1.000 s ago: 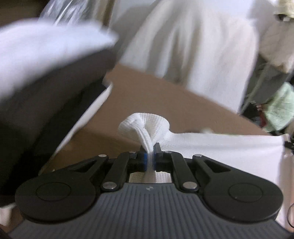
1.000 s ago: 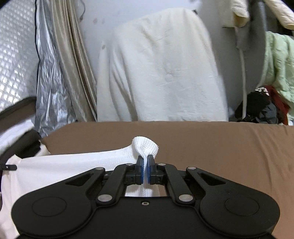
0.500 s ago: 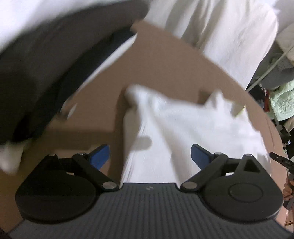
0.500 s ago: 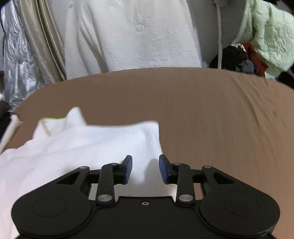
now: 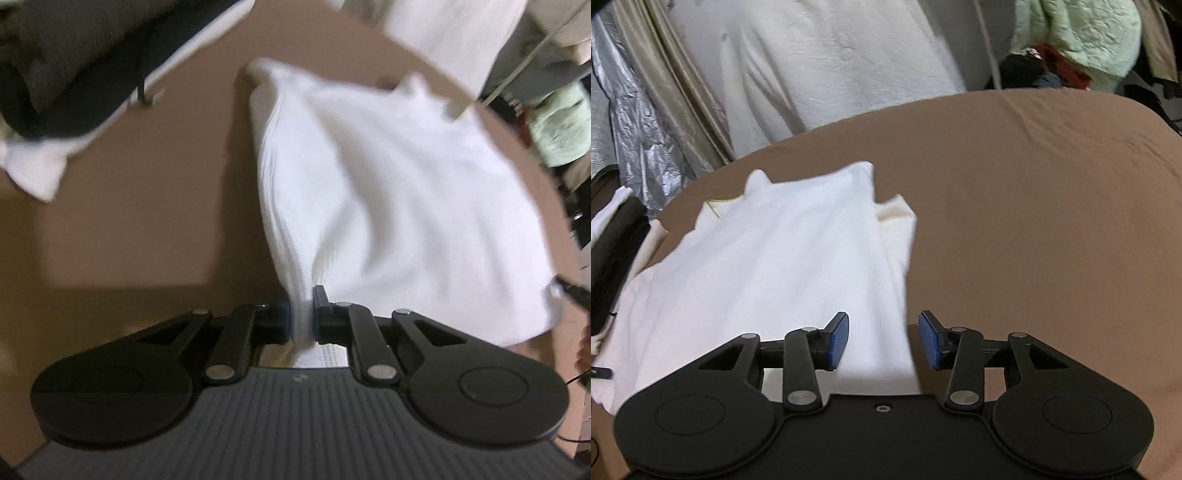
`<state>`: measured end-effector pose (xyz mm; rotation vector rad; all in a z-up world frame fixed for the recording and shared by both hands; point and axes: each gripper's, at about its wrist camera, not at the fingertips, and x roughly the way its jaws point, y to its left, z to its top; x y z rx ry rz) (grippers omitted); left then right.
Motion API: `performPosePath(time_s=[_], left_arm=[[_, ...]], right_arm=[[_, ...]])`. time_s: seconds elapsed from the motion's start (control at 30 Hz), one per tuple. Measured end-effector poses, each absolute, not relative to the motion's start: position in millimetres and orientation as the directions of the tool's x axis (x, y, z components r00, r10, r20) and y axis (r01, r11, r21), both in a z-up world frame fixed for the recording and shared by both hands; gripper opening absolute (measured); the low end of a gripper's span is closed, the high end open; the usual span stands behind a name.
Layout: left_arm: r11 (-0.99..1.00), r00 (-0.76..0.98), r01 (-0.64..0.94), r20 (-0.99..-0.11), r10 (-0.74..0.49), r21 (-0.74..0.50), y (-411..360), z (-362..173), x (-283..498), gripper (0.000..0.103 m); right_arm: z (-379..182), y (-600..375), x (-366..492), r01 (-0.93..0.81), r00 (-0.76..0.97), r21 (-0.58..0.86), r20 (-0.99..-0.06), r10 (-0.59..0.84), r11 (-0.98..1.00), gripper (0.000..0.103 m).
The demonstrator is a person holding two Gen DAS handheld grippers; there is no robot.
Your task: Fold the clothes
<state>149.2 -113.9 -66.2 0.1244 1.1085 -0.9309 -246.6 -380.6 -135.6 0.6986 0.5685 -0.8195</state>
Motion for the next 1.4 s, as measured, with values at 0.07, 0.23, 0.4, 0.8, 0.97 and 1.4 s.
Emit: performPosePath(time_s=[0.07, 0.23, 0.4, 0.8, 0.97, 1.4], left_arm=[[0.655, 0.197, 0.689, -0.791, -0.580, -0.309, -100.8, -53.8, 143.1, 0.007], [0.720, 0.141, 0.623, -0.862, -0.487, -0.305, -89.5, -82.1, 148.7, 0.007], [0.709, 0.056, 0.603, -0.867, -0.495, -0.366, -103.7, -91.6, 152.5, 0.040], [0.661, 0.193, 0.654, -0.763, -0.617, -0.370, -95.3, -56.2, 135.2, 0.007], [0.656, 0.172, 0.687, -0.808, -0.564, -0.312, -82.2, -40.5, 121.8, 0.005], [0.667, 0.067, 0.704, -0.913, -0.403, -0.243, -87.1, -77.5, 128.3, 0.006]], right_arm=[[-135.5, -371.6, -253.9, 0.788, 0.583, 0.339, -0.678, -0.447, 0.514, 0.042], [-132.1, -350.7, -251.4, 0.685, 0.661, 0.299, -0.638, -0.395, 0.664, 0.010], [-145.1, -368.6, -254.4, 0.685, 0.700, 0.419, -0.605, -0.380, 0.597, 0.025], [-123.4, -352.1, -286.1, 0.664, 0.740, 0.383, -0.464, -0.487, 0.642, 0.002], [-68.7, -334.5, -323.7, 0.537, 0.837, 0.390, -0.353, -0.418, 0.748, 0.002], [-145.7, -364.1, -328.5, 0.505, 0.848, 0.563, -0.465, -0.255, 0.654, 0.048]])
